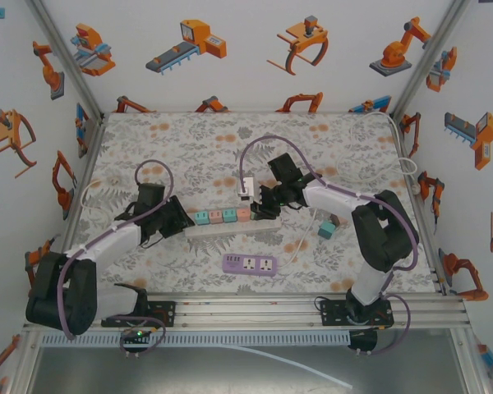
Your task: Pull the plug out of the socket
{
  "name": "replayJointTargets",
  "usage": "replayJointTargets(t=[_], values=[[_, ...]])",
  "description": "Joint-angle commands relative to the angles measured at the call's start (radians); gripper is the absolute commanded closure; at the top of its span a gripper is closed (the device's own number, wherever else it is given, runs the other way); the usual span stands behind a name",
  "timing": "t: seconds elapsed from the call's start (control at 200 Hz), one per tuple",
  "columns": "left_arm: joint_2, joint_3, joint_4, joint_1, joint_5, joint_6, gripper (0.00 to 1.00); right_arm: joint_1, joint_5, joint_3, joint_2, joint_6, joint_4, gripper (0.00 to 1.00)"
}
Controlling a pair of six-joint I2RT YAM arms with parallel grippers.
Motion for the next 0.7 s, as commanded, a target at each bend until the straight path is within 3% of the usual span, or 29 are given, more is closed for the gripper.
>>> replayJointTargets(t=[0.0, 0.33, 0.696], values=[[0.03, 0.022, -0.069, -0.032, -0.033, 0.042, 0.53, 0.002, -0.049, 0.038, -0.019, 0.042, 0.072, 0.79], [0.093, 0.046, -0.149, -0.106, -0.198, 0.082, 0.51, 0.002, -0.058, 0.057, -0.032, 0.086, 0.089, 0.81], [0.109, 0.044, -0.141, -0.114, -0.157, 0.14, 0.5, 0.012, 0.03, 0.124, 0.005, 0.121, 0.001, 0.84]])
